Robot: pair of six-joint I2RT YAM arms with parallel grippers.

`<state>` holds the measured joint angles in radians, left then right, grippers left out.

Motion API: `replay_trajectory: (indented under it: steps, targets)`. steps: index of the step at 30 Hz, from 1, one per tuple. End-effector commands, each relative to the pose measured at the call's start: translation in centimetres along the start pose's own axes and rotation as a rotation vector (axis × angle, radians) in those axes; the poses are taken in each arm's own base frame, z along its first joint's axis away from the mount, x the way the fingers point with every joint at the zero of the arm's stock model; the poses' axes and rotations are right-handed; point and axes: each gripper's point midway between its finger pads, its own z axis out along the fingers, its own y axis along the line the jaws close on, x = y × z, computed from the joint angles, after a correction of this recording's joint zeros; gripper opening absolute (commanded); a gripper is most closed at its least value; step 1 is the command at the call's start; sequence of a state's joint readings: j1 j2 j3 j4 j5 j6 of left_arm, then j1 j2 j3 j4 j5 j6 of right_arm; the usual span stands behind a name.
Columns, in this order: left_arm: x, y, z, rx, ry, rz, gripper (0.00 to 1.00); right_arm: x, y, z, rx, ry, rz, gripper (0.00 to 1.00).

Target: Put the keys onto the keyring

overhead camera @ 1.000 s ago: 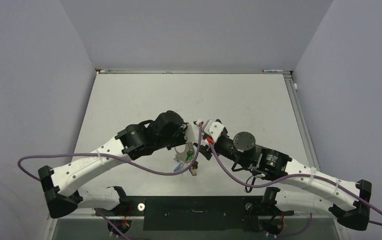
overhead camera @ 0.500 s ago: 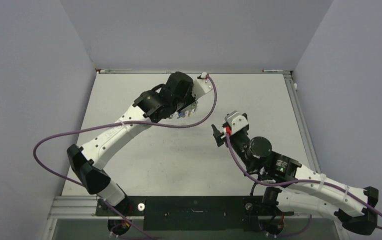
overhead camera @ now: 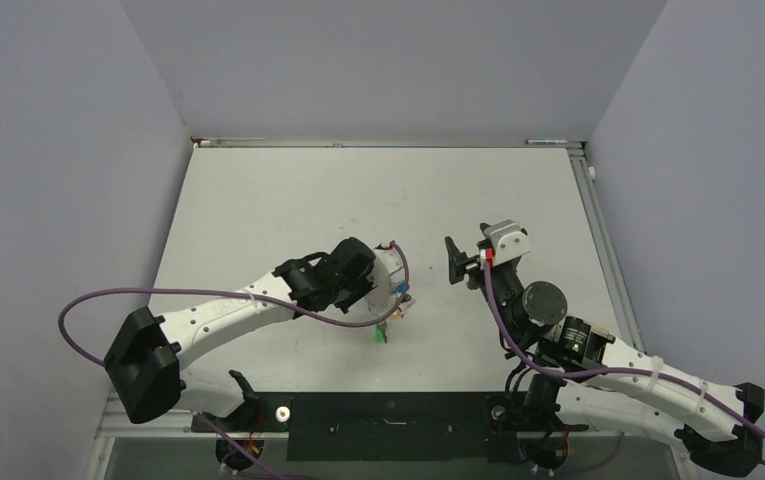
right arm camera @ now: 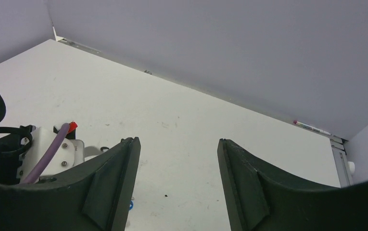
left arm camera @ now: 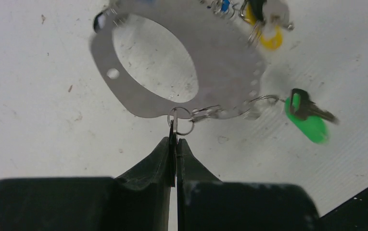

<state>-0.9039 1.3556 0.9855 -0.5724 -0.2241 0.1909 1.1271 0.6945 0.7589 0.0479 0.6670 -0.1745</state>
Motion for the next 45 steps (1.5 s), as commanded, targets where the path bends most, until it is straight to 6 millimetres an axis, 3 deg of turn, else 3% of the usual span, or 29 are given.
replay_trajectory:
  steps: [1, 8, 14, 25, 30, 32, 35, 39, 41, 45]
  targets:
    - [-2.6, -1.3, -1.9, 0.054, -0.122, -0.080, 0.00, -0.3, 0.1, 0.2, 0.013, -0.012, 0.022, 0.61]
    - [-0.6, -2.2, -1.7, 0.065, -0.053, -0.049, 0.00, 0.4, 0.7, 0.6, 0.003, 0.003, 0.013, 0.61]
    - [1.0, -0.8, -0.6, 0.010, 0.002, -0.128, 0.00, 0.4, 0.6, 0.6, 0.004, 0.004, 0.011, 0.61]
    - [0.8, 3.1, 2.1, -0.060, 0.083, -0.258, 0.02, 1.3, 1.2, 1.3, -0.016, 0.021, 0.005, 0.61]
    - [2.6, 4.9, 3.4, -0.107, 0.166, -0.285, 0.06, 1.3, 1.1, 1.3, -0.019, 0.018, 0.011, 0.61]
    - [3.3, 5.4, 3.8, -0.120, 0.185, -0.297, 0.14, 1.4, 1.1, 1.4, -0.020, 0.019, 0.011, 0.61]
    - [4.4, 6.7, 3.5, -0.190, 0.225, -0.290, 0.49, 1.6, 1.2, 1.5, -0.022, 0.025, 0.006, 0.61]
    - [4.7, 8.5, 2.1, -0.285, 0.213, -0.287, 0.81, 1.8, 1.5, 1.7, -0.026, 0.035, 0.000, 0.62]
    - [4.7, 9.6, 1.0, -0.339, 0.194, -0.289, 0.88, 1.9, 1.4, 1.8, -0.024, 0.039, -0.003, 0.62]
    - [4.2, 11.7, -1.4, -0.432, 0.137, -0.314, 0.91, 2.3, 1.6, 2.0, -0.022, 0.045, -0.009, 0.62]
